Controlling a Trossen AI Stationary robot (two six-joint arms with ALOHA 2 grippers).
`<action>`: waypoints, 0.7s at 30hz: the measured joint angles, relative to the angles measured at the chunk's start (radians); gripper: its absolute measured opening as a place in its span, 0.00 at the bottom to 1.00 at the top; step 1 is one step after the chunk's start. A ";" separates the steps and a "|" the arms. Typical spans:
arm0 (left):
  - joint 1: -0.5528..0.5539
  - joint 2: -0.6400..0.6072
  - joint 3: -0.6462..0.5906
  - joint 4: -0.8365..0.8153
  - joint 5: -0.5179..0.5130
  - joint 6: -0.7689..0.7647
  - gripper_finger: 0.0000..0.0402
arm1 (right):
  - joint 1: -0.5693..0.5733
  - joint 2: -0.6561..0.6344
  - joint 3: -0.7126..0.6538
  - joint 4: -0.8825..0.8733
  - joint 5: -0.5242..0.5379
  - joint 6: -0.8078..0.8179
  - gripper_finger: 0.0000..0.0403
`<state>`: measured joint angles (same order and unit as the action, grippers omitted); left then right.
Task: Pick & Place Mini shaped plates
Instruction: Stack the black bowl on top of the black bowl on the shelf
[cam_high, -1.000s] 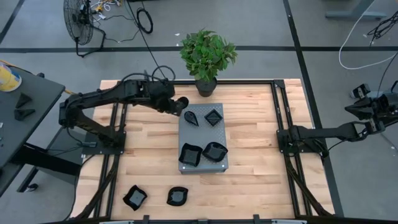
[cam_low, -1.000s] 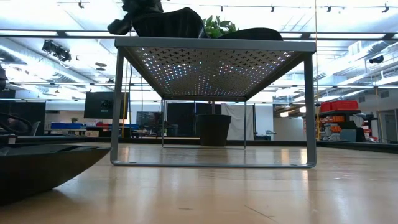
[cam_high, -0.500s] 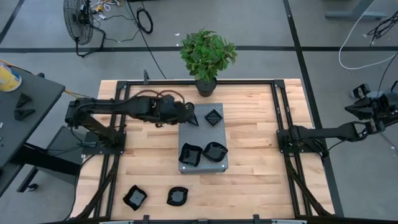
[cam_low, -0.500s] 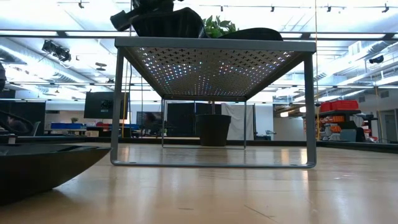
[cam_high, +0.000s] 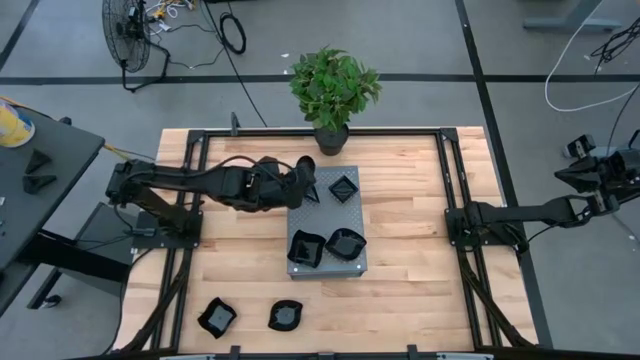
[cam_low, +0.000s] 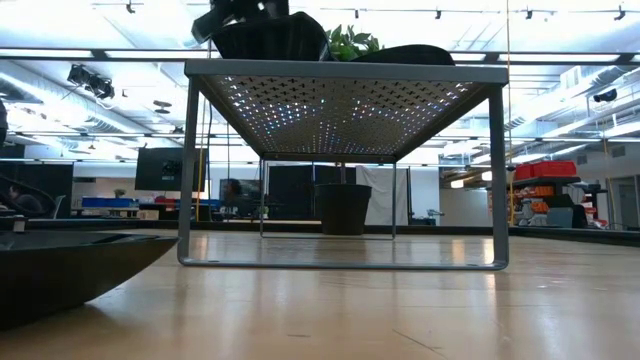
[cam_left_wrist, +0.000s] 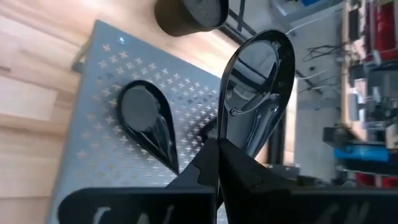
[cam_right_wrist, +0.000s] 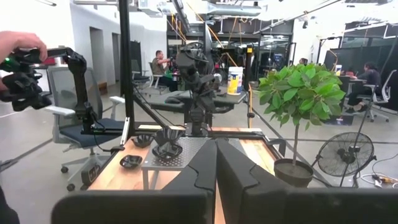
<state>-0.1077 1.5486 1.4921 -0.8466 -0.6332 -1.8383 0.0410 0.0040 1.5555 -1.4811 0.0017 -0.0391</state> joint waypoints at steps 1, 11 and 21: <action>0.000 0.001 0.000 0.008 -0.003 -0.010 0.01 | 0.000 0.000 0.000 0.000 0.000 0.000 0.04; -0.010 0.061 0.000 0.037 0.023 -0.233 0.01 | 0.000 0.000 0.000 0.000 0.000 0.000 0.04; -0.016 0.083 0.000 0.041 0.099 -0.324 0.01 | 0.000 0.000 0.000 0.000 0.000 0.000 0.04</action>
<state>-0.1234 1.6318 1.4918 -0.8055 -0.5346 -2.1619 0.0407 0.0041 1.5557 -1.4811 0.0017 -0.0391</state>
